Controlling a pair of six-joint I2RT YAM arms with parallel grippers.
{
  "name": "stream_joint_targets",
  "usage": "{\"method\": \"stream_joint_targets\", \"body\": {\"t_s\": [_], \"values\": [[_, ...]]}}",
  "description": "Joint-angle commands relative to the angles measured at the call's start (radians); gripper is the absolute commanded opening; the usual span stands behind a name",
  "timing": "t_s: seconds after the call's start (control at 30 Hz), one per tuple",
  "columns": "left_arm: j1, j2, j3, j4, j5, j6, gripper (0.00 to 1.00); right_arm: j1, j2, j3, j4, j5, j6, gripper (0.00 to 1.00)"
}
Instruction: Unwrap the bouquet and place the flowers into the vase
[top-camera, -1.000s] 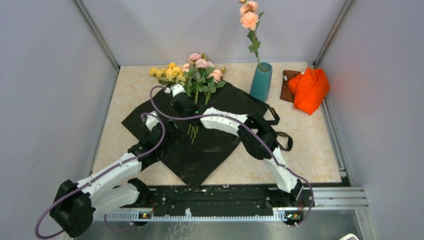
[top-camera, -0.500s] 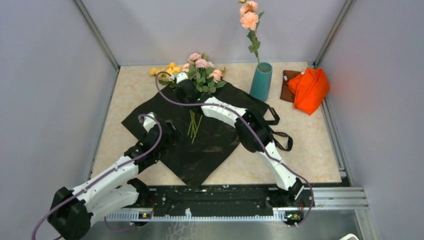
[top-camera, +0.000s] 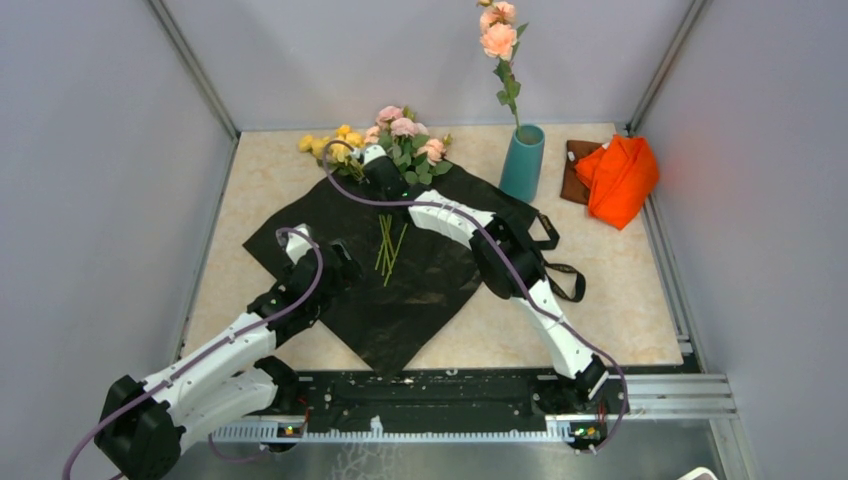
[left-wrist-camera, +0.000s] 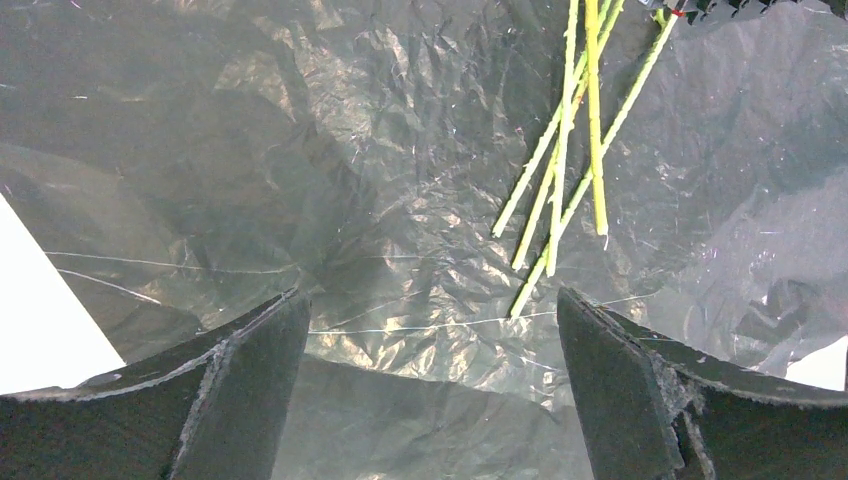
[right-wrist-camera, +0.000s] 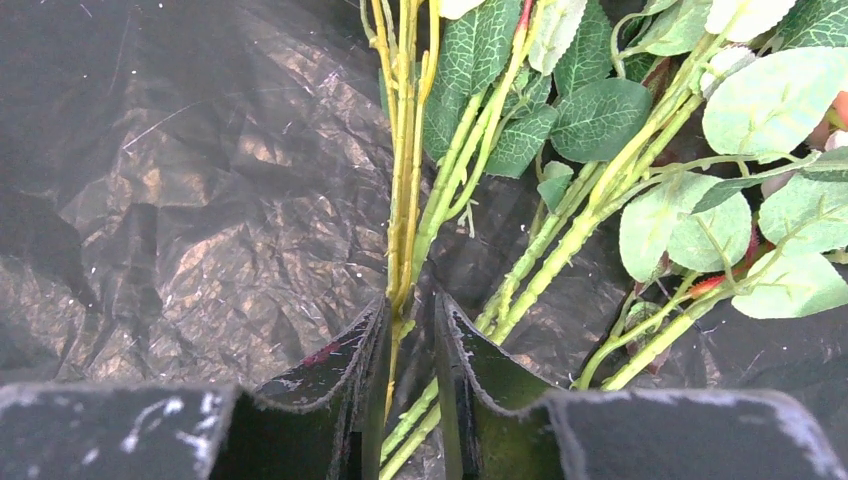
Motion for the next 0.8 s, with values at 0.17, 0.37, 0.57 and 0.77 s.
{"method": "stream_joint_targets", "body": {"t_s": [0.17, 0.37, 0.57, 0.77], "values": [[0.003, -0.009, -0.017, -0.002, 0.001, 0.007, 0.99, -0.001, -0.003, 0.007, 0.032, -0.018, 0.012, 0.29], [0.002, -0.008, -0.023, 0.004, 0.009, 0.008, 0.99, -0.003, 0.007, 0.0, 0.034, -0.025, 0.017, 0.32], [0.003, -0.011, -0.03, 0.005, 0.01, 0.007, 0.99, -0.01, 0.007, -0.021, 0.041, -0.029, 0.023, 0.26], [0.002, -0.01, -0.032, 0.012, 0.015, 0.007, 0.99, -0.019, 0.002, -0.037, 0.046, -0.044, 0.033, 0.27]]}}
